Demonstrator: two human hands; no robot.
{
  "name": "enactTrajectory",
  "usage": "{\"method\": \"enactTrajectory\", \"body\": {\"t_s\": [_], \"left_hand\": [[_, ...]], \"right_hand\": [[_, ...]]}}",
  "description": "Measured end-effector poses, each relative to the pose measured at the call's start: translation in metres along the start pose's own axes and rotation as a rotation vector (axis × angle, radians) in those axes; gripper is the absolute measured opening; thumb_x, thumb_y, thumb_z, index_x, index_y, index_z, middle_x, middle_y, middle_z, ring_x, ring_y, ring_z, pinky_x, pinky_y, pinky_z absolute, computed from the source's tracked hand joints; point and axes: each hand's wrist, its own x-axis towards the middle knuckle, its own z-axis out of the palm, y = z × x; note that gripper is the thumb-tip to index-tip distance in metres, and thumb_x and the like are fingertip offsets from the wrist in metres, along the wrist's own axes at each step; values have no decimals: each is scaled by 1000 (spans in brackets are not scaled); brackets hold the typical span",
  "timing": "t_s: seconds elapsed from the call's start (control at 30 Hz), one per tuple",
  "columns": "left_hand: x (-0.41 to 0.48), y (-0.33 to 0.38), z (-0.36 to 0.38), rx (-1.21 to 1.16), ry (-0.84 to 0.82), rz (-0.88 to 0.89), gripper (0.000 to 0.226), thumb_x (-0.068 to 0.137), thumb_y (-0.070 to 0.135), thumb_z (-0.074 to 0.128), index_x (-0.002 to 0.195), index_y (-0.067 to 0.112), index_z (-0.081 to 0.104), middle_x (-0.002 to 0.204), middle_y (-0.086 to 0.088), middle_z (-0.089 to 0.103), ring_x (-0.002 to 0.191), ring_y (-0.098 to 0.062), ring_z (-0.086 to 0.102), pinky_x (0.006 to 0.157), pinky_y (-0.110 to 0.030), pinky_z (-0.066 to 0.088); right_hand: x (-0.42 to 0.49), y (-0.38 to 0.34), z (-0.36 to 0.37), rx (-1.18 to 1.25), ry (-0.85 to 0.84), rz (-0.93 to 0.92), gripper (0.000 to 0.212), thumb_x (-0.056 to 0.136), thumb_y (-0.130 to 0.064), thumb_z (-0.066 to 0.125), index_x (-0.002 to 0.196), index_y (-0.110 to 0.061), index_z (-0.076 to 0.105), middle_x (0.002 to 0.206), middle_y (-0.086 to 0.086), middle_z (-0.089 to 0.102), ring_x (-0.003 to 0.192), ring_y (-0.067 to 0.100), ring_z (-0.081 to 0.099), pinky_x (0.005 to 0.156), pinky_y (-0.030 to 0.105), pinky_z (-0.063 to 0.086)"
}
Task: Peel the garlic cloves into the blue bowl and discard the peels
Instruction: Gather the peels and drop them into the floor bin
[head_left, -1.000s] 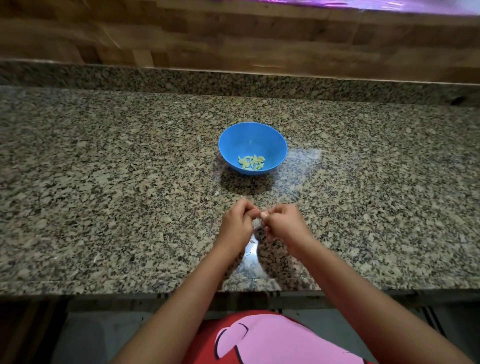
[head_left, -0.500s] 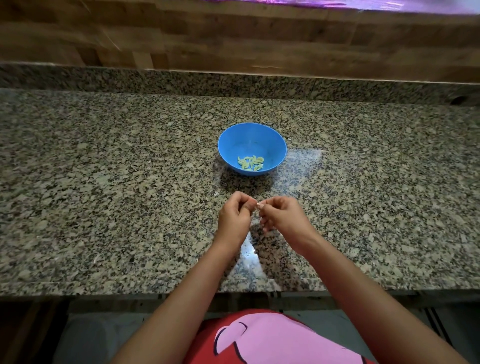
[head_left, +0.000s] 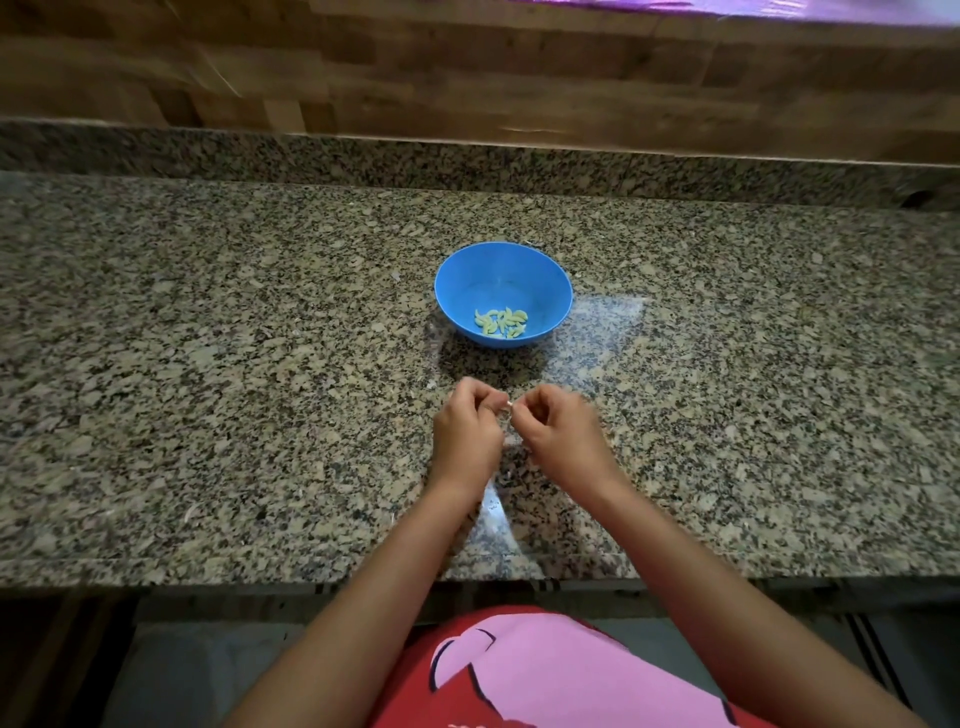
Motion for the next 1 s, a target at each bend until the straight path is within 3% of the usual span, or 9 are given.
{"method": "enactTrajectory", "body": {"t_s": [0.1, 0.23, 0.4, 0.47, 0.53, 0.67, 0.8, 0.93, 1.0], "left_hand": [[-1, 0, -1, 120, -58, 62, 8, 96, 14, 49, 89, 13, 52, 81, 5, 53, 66, -3, 48, 49, -6, 38], [2, -1, 2, 65, -100, -60, 11, 97, 21, 48, 92, 13, 54, 83, 2, 56, 64, -4, 46, 48, -12, 34], [-1, -2, 9, -110, -139, -172, 13, 96, 22, 51, 89, 13, 58, 87, -5, 64, 80, -20, 60, 71, -38, 54], [-2, -4, 6, -281, -161, -198, 10, 94, 16, 55, 90, 9, 61, 90, -8, 66, 84, -19, 63, 81, -36, 56], [-3, -3, 1, -428, -202, -206, 6, 91, 8, 58, 90, 4, 63, 88, -9, 67, 81, -17, 63, 78, -28, 56], [-1, -4, -3, -547, -201, -257, 7, 83, -2, 64, 88, 2, 63, 83, -12, 68, 75, -17, 65, 72, -25, 57], [1, 4, -1, -523, -187, -265, 11, 81, -4, 66, 92, 0, 63, 82, -11, 69, 72, -15, 68, 70, -25, 57], [2, 9, 1, -491, -159, -268, 9, 81, -8, 63, 84, 1, 67, 76, -7, 68, 64, -9, 67, 60, -17, 53], [0, 9, 6, -500, -123, -300, 12, 80, -9, 63, 77, 2, 67, 76, -8, 68, 66, -13, 66, 63, -21, 56]], "right_hand": [[-1, 5, -1, -24, -10, -9, 13, 92, -17, 55, 83, -8, 58, 70, 1, 57, 60, 12, 49, 61, 36, 50], [-2, 7, 2, -97, 17, -35, 14, 93, -16, 54, 87, -5, 59, 78, 7, 59, 63, 13, 49, 60, 31, 47], [3, 7, -3, -112, 76, -60, 13, 92, -18, 55, 84, -9, 58, 76, 1, 57, 64, 10, 48, 56, 19, 39], [3, 10, -4, -92, 60, -63, 14, 92, -20, 55, 86, -8, 59, 78, 4, 58, 66, 12, 48, 57, 22, 39], [4, 13, -5, -94, 37, -62, 15, 92, -21, 55, 88, -8, 60, 80, 6, 60, 68, 14, 49, 58, 25, 39], [4, 12, -9, -97, -4, -94, 14, 93, -19, 55, 90, -7, 60, 80, 3, 58, 68, 11, 47, 61, 24, 38], [2, 8, -9, -239, 48, -225, 12, 94, -19, 53, 92, -8, 58, 86, -2, 52, 75, 8, 48, 63, 15, 40], [-1, 12, -8, -310, 45, -293, 12, 95, -19, 52, 95, -8, 57, 91, 0, 53, 80, 12, 51, 72, 27, 47], [-1, 13, -8, -323, 37, -302, 12, 95, -18, 52, 95, -7, 56, 90, -2, 50, 80, 11, 48, 70, 21, 44]]}}
